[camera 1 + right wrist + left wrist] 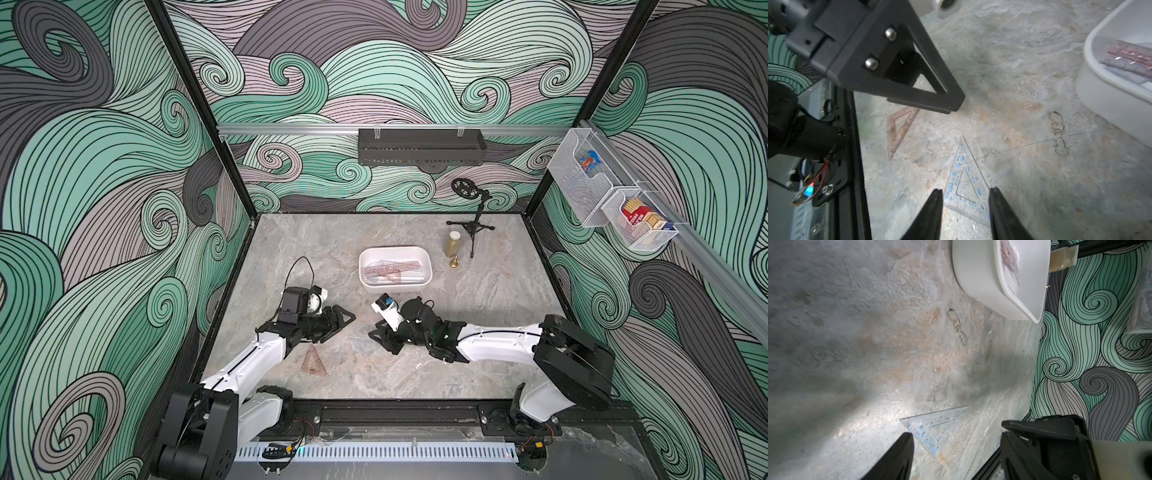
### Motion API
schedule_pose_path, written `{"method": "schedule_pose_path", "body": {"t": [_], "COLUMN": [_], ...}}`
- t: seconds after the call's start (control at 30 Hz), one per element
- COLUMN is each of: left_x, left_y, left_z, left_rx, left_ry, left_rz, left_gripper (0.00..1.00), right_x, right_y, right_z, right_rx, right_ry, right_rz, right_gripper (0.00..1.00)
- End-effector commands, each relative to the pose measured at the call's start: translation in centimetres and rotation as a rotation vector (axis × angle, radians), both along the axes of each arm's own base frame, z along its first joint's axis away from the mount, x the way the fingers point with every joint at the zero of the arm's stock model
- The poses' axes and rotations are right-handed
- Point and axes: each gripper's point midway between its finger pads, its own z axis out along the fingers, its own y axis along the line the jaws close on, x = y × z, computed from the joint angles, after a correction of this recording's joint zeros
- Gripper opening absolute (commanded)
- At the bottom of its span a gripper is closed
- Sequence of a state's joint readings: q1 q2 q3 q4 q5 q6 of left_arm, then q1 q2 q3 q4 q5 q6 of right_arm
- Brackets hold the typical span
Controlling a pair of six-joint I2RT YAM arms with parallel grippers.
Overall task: Put the scattered rulers into the storage box
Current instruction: Move the ruler to the center of the board, then pick up the ruler from the center of the board.
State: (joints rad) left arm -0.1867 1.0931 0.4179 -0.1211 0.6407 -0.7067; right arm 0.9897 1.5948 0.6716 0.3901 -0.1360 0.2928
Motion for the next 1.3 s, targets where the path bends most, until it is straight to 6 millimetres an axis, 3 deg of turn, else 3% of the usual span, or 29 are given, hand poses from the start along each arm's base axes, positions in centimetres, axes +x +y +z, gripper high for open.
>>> {"method": "schedule_pose_path", "body": {"t": [0.0,0.2,0.5,1.27], "left_x": [1.1,2.5,3.3,2.7], "left_y": [-0.2,0.3,0.4,-0.2], "left_z": [1.1,0.1,-0.7,-2.5], "left_rx": [-0.005,0.058,0.075,0.045], "left_ry": [-0.059,-0.045,-0.027,0.006], "left_rz": [0.010,0.026,0.036,0.011], "left_gripper": [0.70,0.70,0.74,0.78], "right_x": [-1.5,-1.7,-2.3,-2.8], "right_y": [1.5,1.4,1.3,0.2], "right_z": [-0.3,-3.0,-4.5,-7.9], "right_rx": [0.093,0.060,0.067,0.003], "right_ry": [0.081,0.102,0.141,0.196], "right_rz": [0.066,0.073,0.077,0.071], "right_gripper": [0.24,0.09,0.00,0.00]}}
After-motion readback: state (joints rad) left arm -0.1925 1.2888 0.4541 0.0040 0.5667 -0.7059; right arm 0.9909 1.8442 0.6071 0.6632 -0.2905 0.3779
